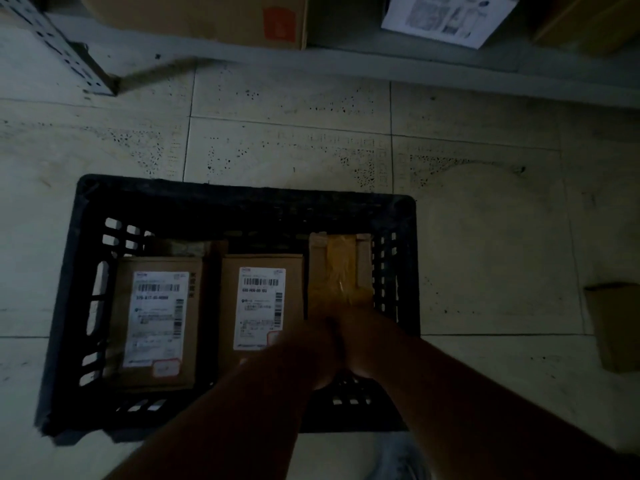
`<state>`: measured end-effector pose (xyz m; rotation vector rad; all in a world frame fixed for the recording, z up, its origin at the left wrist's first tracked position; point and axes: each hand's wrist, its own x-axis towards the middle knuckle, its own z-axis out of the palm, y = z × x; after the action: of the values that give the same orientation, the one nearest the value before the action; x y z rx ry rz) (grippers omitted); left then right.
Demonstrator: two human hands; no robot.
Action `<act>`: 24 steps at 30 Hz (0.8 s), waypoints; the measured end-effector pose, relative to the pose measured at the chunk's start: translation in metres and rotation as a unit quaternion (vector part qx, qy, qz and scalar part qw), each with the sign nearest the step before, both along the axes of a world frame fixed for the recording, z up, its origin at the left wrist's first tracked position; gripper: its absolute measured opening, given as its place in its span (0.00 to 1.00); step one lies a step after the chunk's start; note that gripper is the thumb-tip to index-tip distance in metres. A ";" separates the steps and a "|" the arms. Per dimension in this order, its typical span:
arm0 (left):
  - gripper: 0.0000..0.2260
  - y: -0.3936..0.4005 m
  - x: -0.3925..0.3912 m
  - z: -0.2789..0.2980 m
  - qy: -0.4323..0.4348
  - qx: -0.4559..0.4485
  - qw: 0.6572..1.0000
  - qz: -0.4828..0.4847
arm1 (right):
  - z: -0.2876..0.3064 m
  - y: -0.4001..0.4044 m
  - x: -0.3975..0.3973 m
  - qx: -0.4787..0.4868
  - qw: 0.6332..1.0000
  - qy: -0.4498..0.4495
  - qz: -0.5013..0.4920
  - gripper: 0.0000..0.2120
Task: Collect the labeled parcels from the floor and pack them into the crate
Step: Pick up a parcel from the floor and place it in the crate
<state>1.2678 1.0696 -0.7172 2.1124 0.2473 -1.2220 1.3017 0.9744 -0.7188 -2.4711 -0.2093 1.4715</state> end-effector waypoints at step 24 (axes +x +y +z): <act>0.11 0.027 -0.033 0.546 -0.390 0.072 0.914 0.080 | 0.559 -0.010 -0.037 0.176 0.900 -0.388 -0.091 0.08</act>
<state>1.2352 1.0970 -0.1711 2.4674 0.1410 -0.2065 1.2646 0.9647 -0.1595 -2.5290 -0.3389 0.2709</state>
